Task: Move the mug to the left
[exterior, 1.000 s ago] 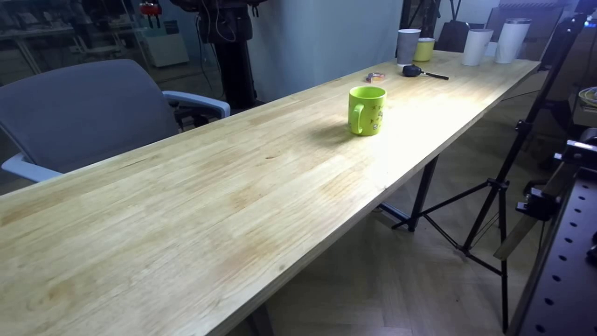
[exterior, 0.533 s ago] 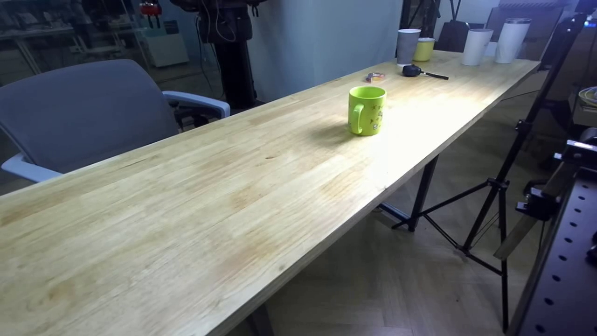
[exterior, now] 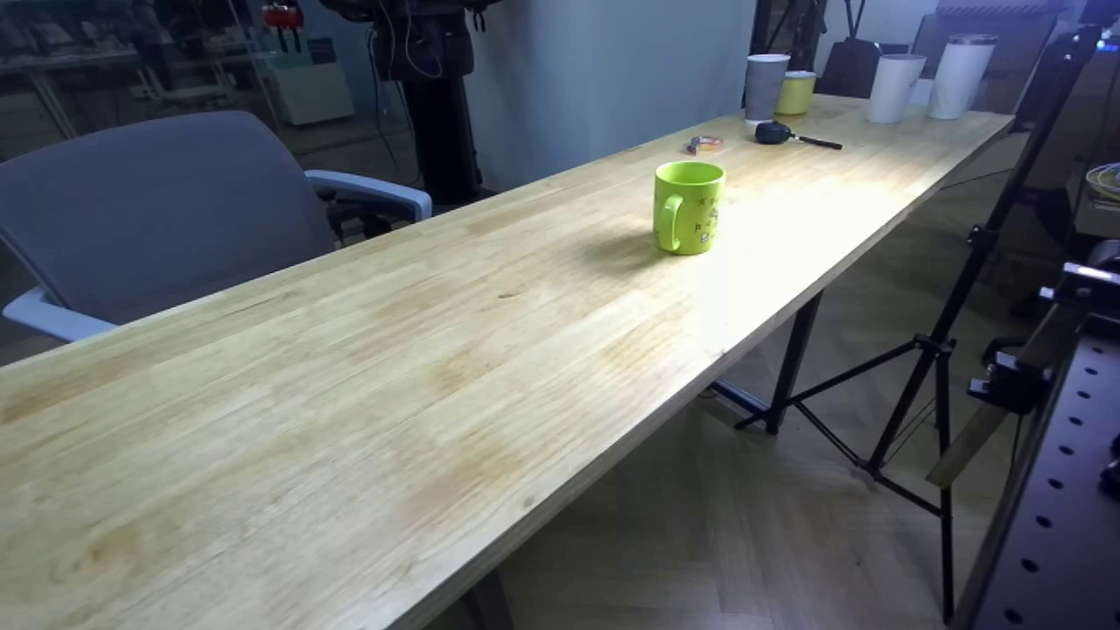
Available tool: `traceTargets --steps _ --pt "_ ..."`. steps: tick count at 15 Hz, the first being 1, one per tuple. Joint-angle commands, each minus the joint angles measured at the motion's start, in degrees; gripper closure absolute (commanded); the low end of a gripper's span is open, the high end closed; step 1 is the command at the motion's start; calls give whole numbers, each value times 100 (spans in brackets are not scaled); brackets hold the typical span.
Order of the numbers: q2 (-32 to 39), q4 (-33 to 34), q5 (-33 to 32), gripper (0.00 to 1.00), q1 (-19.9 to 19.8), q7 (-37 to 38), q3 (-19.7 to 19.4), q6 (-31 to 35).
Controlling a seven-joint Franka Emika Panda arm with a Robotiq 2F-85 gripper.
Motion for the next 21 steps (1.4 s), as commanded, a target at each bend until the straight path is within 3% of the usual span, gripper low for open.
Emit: traceTargets --steps 1,4,5,21 --pt "642 734 515 0 25 -313 -98 -409" --pt "1017 1117 309 0 -71 -150 -75 -733" --pt "707 706 369 0 -62 -223 -34 -455" --pt "993 974 354 0 -105 -222 -19 -577"
